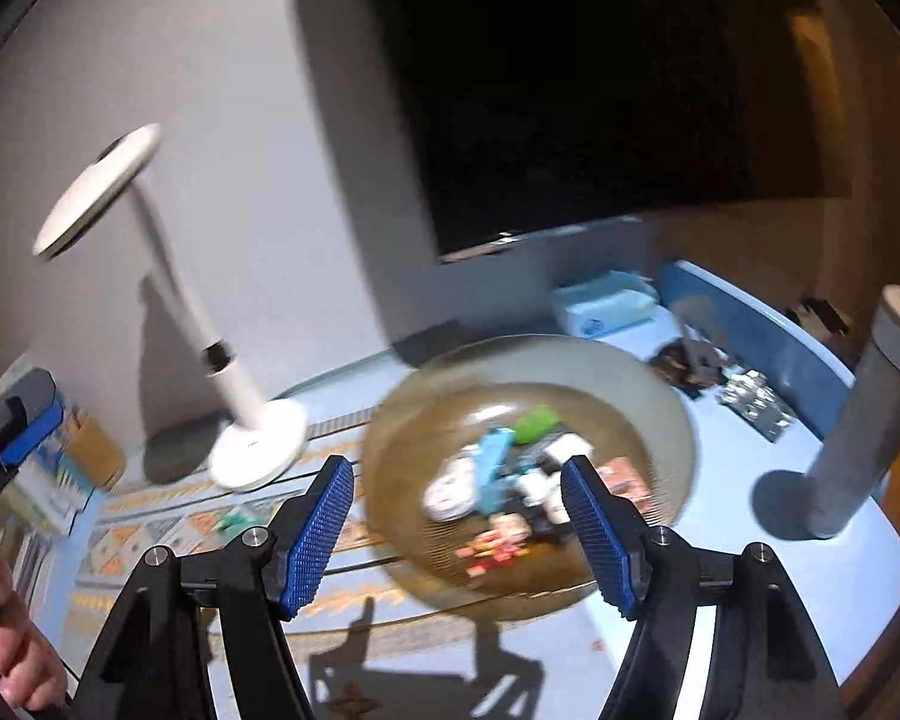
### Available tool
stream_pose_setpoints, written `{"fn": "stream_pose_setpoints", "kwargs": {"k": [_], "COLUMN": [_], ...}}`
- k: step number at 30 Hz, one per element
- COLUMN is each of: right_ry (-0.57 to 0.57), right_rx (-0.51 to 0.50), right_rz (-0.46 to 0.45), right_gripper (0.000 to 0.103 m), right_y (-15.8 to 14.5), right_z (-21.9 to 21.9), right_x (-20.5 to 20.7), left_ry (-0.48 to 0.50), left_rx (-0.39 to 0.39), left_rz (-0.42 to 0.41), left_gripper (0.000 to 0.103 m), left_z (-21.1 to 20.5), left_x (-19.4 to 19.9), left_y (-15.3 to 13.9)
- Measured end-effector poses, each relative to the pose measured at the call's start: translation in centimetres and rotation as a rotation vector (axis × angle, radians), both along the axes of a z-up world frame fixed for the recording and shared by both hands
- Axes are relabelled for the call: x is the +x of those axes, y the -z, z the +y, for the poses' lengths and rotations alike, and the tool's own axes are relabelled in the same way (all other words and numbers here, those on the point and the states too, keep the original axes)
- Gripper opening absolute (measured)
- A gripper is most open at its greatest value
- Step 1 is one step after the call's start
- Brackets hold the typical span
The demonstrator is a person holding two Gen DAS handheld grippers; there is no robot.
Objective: Organize rigid objects
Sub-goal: 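Move both empty grippers back to the remaining items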
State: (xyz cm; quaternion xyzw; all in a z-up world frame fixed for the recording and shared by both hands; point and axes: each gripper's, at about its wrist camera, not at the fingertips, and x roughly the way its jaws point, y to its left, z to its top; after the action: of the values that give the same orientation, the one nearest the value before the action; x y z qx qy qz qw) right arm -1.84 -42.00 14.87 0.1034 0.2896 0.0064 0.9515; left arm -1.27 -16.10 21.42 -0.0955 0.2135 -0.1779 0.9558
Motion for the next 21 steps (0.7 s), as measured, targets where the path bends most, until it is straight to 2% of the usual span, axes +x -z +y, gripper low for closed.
{"fn": "stream_pose_setpoints", "kwargs": {"k": [3,9,15,21], "right_ry": [-0.047,-0.117,-0.135,-0.123], "right_rx": [-0.031,-0.052,-0.072,-0.106], "right_rz": [-0.01,0.017,0.081,0.116], "right_gripper": [0.07,0.07,0.07,0.07], "right_y": [0.0,1.5,4.2,7.1], "right_z": [2.9,7.4,10.0,11.1], "right_x": [-0.8,-1.5,-1.3,-0.8], "left_ry": [-0.04,-0.114,-0.181,-0.224], "left_rx": [0.004,0.022,0.002,0.053], "left_rz": [0.004,0.06,0.166,0.246], "left_gripper": [0.079,0.079,0.079,0.079], "left_z": [2.4,6.4,9.8,10.4], "left_x": [-1.8,-3.9,-4.3,-3.5], "left_y": [0.5,3.5,8.5,13.7]}}
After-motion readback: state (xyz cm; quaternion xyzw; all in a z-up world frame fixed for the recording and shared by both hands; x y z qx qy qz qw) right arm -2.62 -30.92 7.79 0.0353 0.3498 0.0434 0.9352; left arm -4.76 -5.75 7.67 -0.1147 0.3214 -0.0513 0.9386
